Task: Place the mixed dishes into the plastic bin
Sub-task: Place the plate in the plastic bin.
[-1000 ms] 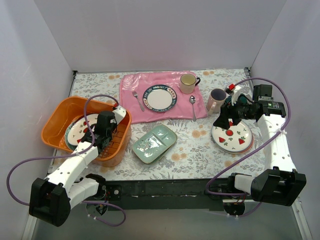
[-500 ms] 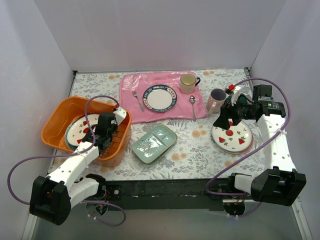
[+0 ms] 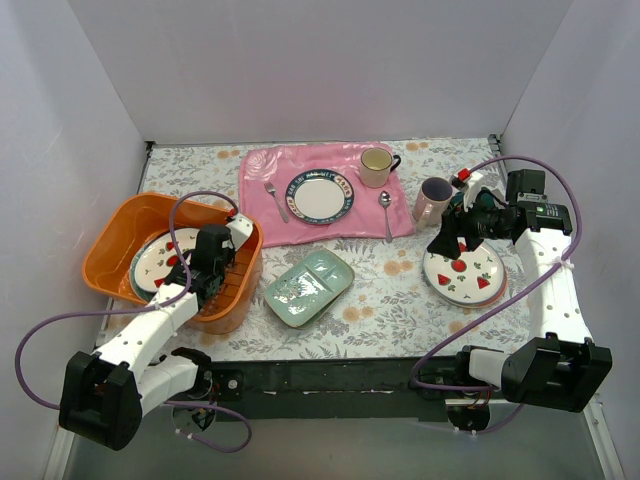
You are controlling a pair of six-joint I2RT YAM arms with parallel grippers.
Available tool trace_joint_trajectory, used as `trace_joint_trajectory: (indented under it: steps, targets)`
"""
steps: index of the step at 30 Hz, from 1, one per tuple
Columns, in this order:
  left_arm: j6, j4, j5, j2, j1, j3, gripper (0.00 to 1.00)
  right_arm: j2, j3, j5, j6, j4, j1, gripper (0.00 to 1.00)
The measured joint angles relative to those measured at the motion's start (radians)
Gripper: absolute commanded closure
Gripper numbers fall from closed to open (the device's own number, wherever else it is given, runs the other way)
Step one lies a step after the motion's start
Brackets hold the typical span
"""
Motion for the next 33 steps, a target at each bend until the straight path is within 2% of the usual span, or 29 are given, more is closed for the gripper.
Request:
trace_joint_trajectory:
  steps: [15, 24, 33]
  targets:
    - [0.002, 0.037, 0.002, 0.0, 0.0, -0.032, 0.99, 0.0, -0.002, 0.0, -0.002, 0.001, -0.006, 0.21]
    - [-0.003, 0.037, 0.003, 0.0, 0.0, -0.032, 0.85, 0.001, -0.015, 0.0, -0.002, 0.004, -0.007, 0.21]
    - [-0.024, 0.011, 0.036, 0.01, 0.002, -0.033, 0.78, 0.001, -0.015, -0.001, -0.002, 0.004, -0.013, 0.21]
